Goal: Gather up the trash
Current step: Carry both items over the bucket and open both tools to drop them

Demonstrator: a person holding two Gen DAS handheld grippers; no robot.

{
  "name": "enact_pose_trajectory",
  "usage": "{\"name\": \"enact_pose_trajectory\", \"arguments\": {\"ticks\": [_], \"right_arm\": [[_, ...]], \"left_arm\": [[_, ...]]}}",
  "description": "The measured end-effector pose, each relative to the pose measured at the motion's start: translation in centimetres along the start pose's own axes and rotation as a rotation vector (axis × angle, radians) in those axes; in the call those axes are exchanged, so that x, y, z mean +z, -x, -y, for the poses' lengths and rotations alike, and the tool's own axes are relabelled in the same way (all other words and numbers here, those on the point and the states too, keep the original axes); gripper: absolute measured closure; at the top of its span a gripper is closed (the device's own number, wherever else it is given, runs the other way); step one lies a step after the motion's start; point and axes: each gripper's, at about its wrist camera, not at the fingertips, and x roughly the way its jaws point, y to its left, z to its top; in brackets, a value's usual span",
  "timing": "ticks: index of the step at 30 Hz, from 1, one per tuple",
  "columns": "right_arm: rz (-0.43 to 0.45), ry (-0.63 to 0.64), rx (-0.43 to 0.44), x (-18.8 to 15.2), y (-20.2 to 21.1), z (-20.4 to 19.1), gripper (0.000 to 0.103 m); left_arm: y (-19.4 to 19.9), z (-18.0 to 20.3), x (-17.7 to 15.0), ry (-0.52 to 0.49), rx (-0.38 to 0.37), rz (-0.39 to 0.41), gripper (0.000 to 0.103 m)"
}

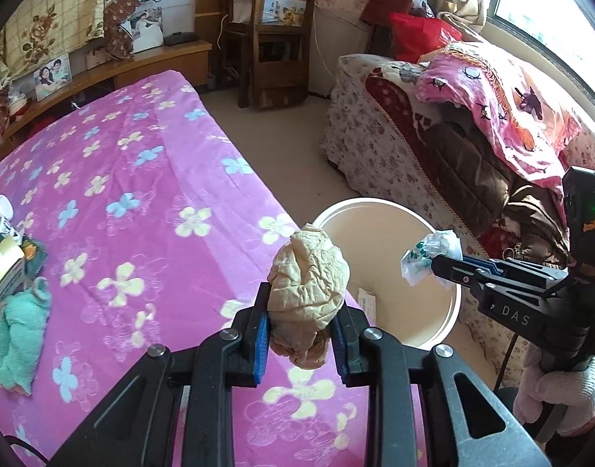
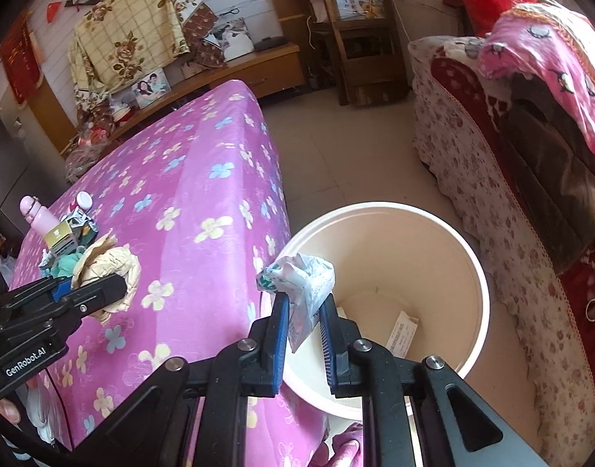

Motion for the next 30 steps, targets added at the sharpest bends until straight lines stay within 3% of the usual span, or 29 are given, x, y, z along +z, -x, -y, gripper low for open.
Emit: {"name": "enact_pose_trajectory", "arguments": {"ticks": [21, 22, 26, 30], "right_arm": [[-0.040, -0.072, -0.081, -1.0, -1.6, 4.1, 0.083], [-0.042, -0.079, -0.086, -1.0, -1.6, 4.3, 0.083], [-0.060, -0.135, -0.079, -0.9, -2.0, 5.6, 0.083], [-0.078, -0.174, -0.063, -1.0, -2.4, 6.6, 0.082]], "left_arm": [[-3.8, 3.2, 0.5, -0.001, -0.136, -0.044, 0.072], [-3.9, 3.2, 0.5, 0.003, -0.143, -0.047, 0.070], [-4.2, 3.1, 0.4, 0.023, -0.160, -0.054, 0.044], [-4.0, 2.5, 0.3, 0.040, -0.156, -0.051, 0.041]]}}
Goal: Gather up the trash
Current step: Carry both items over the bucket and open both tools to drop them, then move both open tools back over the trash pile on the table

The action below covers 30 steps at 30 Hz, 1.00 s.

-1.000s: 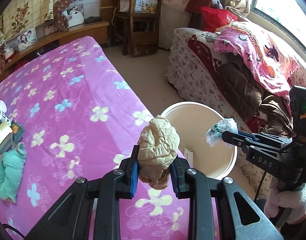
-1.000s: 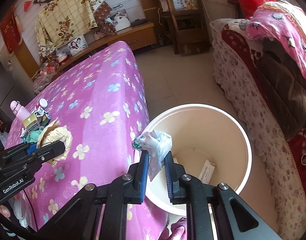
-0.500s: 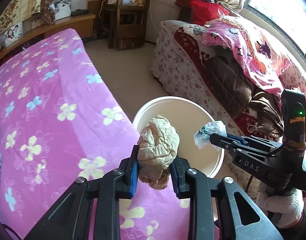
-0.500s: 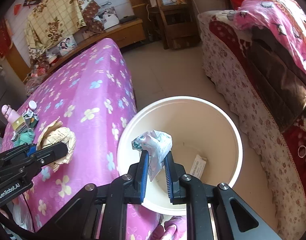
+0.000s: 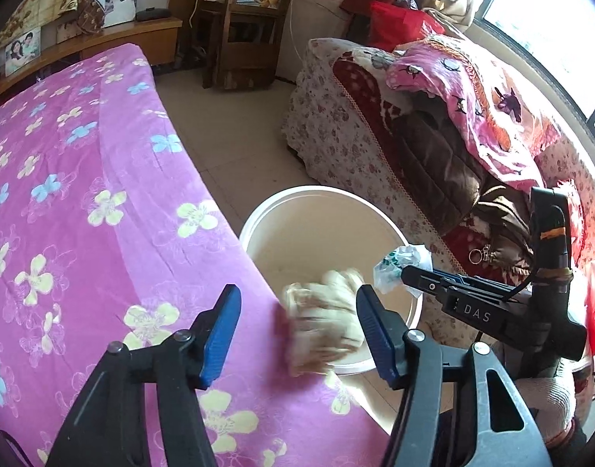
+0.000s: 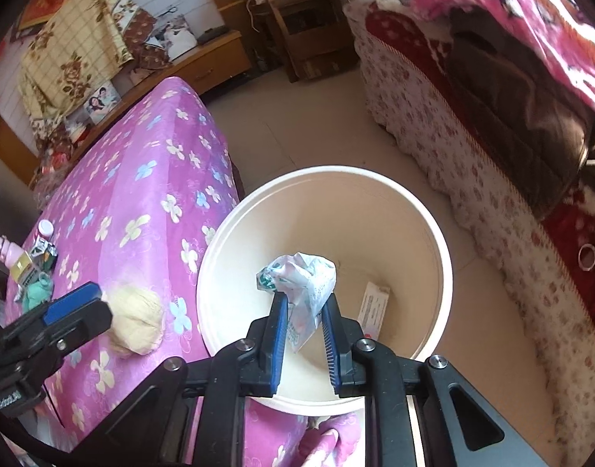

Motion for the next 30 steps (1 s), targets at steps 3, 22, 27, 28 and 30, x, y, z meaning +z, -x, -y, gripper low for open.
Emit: {"name": "enact_pose_trajectory", "arguments": {"ticks": [3, 22, 27, 28, 30], "right_arm": [[0.004, -0.002, -0.002, -0.2, 0.0, 0.1, 0.082], [0.052, 0.039, -0.004, -0.1, 1.1, -1.3, 0.016], [0.073, 0.072, -0.034, -0.3, 1.7, -2.3, 0.016], [0.079, 0.081, -0.044, -0.4, 1.9, -2.7, 0.016], [0.085, 0.102, -0.052, -0.5, 2.2, -3.4, 0.016]], "left_arm": [[0.2, -0.5, 0.0, 0.010, 0.007, 0.001, 0.041], [1.9, -1.4, -0.7, 0.007, 0.040, 0.025, 0.040], [2.6, -1.9, -0.9, 0.004, 0.082, 0.037, 0.040], [2.9, -2.1, -1.0, 0.003, 0.093, 0.040, 0.040], [3.4, -2.4, -1.2, 0.003, 0.108, 0.046, 0.040]]}}
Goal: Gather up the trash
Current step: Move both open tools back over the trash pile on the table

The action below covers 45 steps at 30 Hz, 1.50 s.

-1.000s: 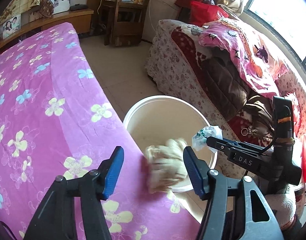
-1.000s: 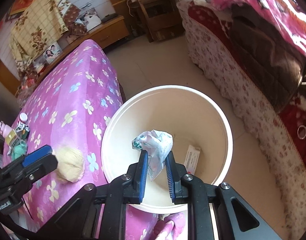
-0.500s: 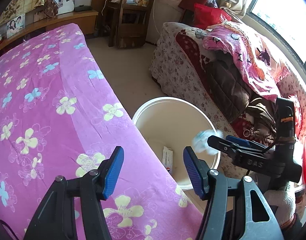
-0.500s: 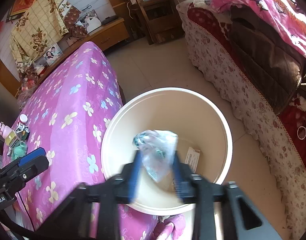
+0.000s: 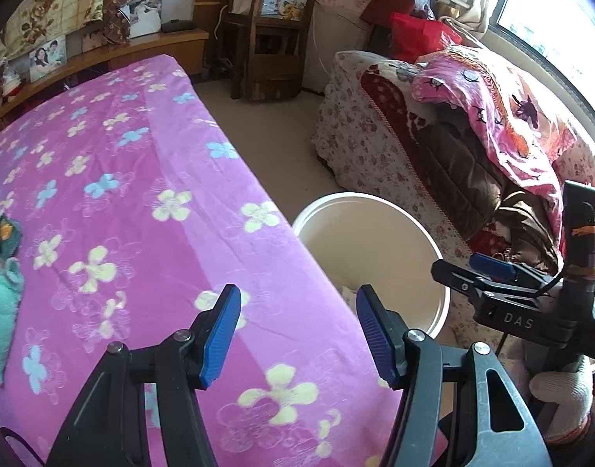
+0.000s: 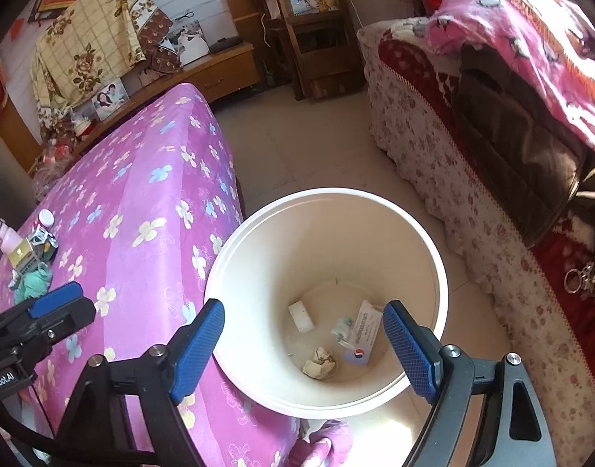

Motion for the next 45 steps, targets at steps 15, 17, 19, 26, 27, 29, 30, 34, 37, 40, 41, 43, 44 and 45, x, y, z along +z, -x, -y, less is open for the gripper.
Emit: {"name": "enact_pose_trajectory", "arguments": {"ticks": [15, 17, 19, 26, 27, 29, 30, 34, 37, 40, 41, 43, 44, 45], "right_arm": [[0.023, 0.126, 0.108, 0.2, 1.7, -9.2, 0.016], [0.019, 0.161, 0.134, 0.1, 1.6, -11.4, 0.016], [0.010, 0.201, 0.170, -0.1, 1.4, -13.9, 0.016], [-0.012, 0.317, 0.283, -1.1, 1.2, -22.0, 0.018], [-0.009, 0.339, 0.296, -1.2, 1.3, -23.3, 0.018], [-0.009, 0.368, 0.321, -1.2, 1.5, -25.6, 0.018], [-0.009, 0.379, 0.342, -1.1, 1.6, -27.0, 0.018], [0.004, 0.394, 0.398, 0.1, 2.1, -30.6, 0.017], [0.018, 0.431, 0.413, 1.3, 2.2, -33.7, 0.017], [0.012, 0.460, 0.407, 2.4, 1.5, -36.1, 0.017], [0.008, 0.467, 0.403, 2.7, 1.2, -36.8, 0.017], [0.001, 0.471, 0.394, 3.4, 0.2, -37.9, 0.017], [-0.002, 0.469, 0.393, 3.8, -0.2, -38.4, 0.017], [-0.008, 0.462, 0.393, 4.2, -0.9, -38.9, 0.017]], "left_arm": [[7.7, -8.5, -3.4, 0.093, 0.190, 0.079, 0.040], [8.8, -10.3, -4.2, 0.117, 0.218, 0.085, 0.040], [10.2, -12.5, -5.1, 0.146, 0.250, 0.089, 0.040], [14.2, -20.2, -8.0, 0.249, 0.368, 0.097, 0.040], [14.8, -21.8, -8.5, 0.274, 0.387, 0.097, 0.040], [15.5, -24.1, -9.1, 0.312, 0.414, 0.093, 0.041], [15.9, -25.4, -9.4, 0.334, 0.427, 0.091, 0.040], [16.8, -29.9, -10.1, 0.420, 0.463, 0.099, 0.040], [16.7, -32.8, -10.2, 0.486, 0.460, 0.097, 0.040], [16.0, -34.8, -9.9, 0.531, 0.457, 0.085, 0.040], [15.7, -35.2, -9.7, 0.537, 0.458, 0.082, 0.040], [14.9, -35.9, -8.9, 0.553, 0.459, 0.079, 0.040], [14.6, -36.1, -8.5, 0.556, 0.463, 0.078, 0.040], [14.1, -36.4, -8.0, 0.560, 0.473, 0.076, 0.040]]}}
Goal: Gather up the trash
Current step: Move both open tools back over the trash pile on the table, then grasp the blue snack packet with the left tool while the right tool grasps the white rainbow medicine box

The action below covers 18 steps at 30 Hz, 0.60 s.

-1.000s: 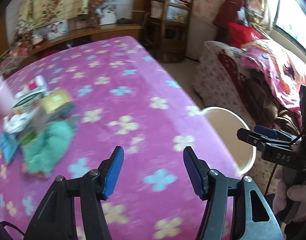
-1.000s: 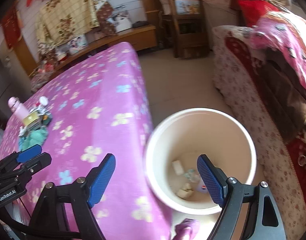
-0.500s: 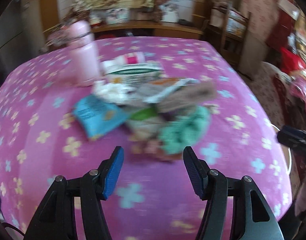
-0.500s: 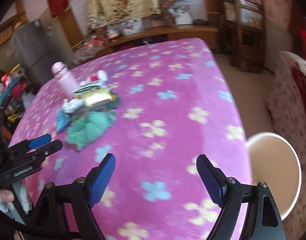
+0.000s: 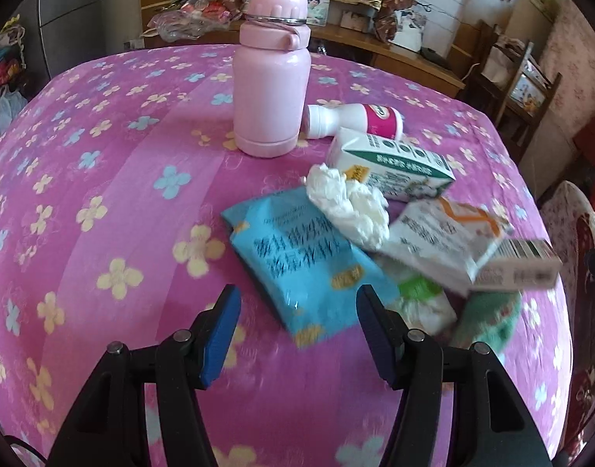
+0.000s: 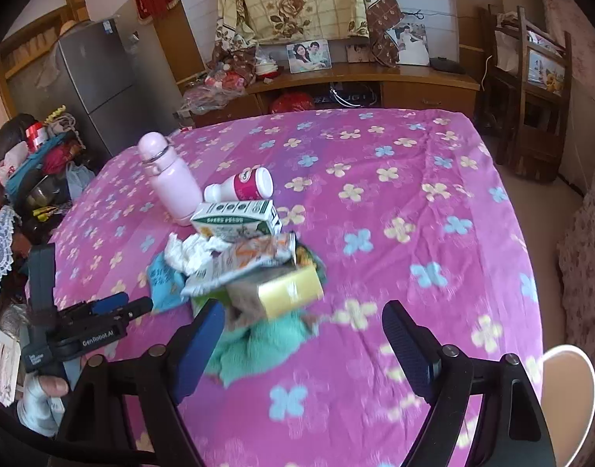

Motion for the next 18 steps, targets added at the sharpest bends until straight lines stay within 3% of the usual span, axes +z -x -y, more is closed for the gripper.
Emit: {"name": "enact_pose_trajectory", "arguments": {"ticks": [9, 15, 18], "right_arm": [[-0.076, 0.004, -0.002, 3.2, -6.5, 0.3, 0.017], [-0.178, 0.006, 0.043, 3.2, -10.8, 0.2, 0.017], [-0.239, -0.007, 0.110, 1.9, -11.8, 0.1, 0.018]], "left_arm": [[-2.9, 0.2, 3.5, 0.045, 0.087, 0.029, 0.040], [-4.2, 0.1, 3.7, 0.014, 0.095, -0.014, 0.040], [-4.4, 0.0, 3.0, -0.011, 0.065, -0.048, 0.040]]}}
